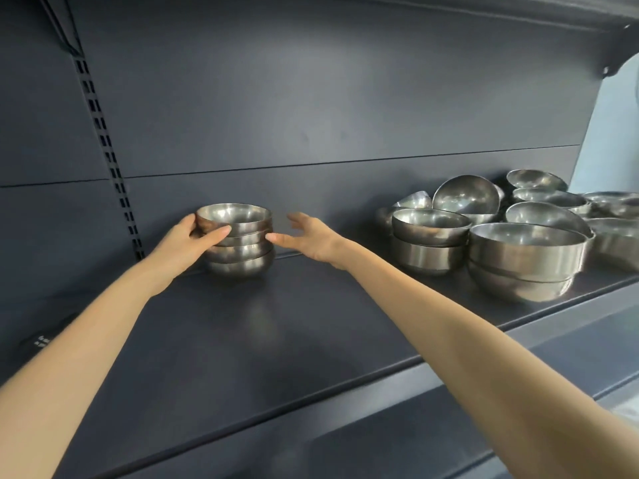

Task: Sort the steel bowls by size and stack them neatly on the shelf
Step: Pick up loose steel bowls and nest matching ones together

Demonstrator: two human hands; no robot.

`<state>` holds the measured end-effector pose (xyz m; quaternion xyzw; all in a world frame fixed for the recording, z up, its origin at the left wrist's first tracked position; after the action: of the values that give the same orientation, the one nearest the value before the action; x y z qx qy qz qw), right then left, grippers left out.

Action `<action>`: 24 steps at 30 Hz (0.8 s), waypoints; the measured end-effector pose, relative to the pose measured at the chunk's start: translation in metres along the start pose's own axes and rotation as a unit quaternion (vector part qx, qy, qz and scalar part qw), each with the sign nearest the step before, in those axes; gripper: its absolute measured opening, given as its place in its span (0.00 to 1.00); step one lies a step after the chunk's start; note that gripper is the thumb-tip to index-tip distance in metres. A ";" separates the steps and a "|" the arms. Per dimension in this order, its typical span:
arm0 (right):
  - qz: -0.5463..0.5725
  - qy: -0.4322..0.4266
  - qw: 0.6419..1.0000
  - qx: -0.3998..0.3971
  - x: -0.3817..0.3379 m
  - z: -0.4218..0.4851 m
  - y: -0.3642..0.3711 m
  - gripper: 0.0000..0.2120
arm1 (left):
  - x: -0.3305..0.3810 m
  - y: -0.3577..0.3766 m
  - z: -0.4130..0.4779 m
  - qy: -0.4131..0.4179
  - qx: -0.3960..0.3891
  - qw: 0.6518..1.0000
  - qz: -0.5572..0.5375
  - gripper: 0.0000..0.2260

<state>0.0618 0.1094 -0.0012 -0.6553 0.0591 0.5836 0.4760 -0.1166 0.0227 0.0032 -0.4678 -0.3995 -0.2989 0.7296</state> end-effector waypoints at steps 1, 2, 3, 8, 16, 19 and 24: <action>-0.033 0.002 0.999 0.003 0.000 -0.006 -0.003 0.40 | 0.003 0.001 -0.004 0.001 -0.001 1.000 -0.005 0.05; -0.064 0.005 0.998 0.005 0.000 -0.013 -0.005 0.40 | 0.005 0.002 -0.007 0.002 0.002 1.000 -0.008 0.04; -0.097 0.002 0.995 0.006 0.000 -0.018 -0.008 0.39 | 0.010 0.002 -0.010 0.008 0.008 1.000 -0.009 0.03; -0.252 -0.010 0.968 0.019 -0.002 -0.045 -0.030 0.33 | 0.041 0.007 -0.025 0.042 0.065 0.995 0.062 0.24; -0.349 0.004 0.932 0.098 0.003 -0.089 -0.111 0.16 | 0.124 0.114 -0.034 0.156 -0.035 0.982 0.100 0.20; -0.318 0.036 0.937 0.142 0.020 -0.115 -0.152 0.20 | 0.130 0.160 -0.029 0.152 -0.095 0.978 0.104 0.24; -0.322 0.135 0.931 0.109 0.055 -0.138 -0.200 0.31 | 0.130 0.218 -0.016 0.107 -0.152 0.979 0.080 0.32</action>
<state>0.3032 0.1482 0.0463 -0.6557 -0.0285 0.2953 0.6943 0.1305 0.0834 0.0149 -0.5688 -0.2307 -0.3451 0.7100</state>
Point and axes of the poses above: each hand's wrist, its own z-axis towards the middle knuckle, its own y-axis out of the palm, x = y × z, the point moved 10 cm from there along z, towards the middle knuckle, and after that the axes turned 6 degrees about -x, right-handed, at the moved point
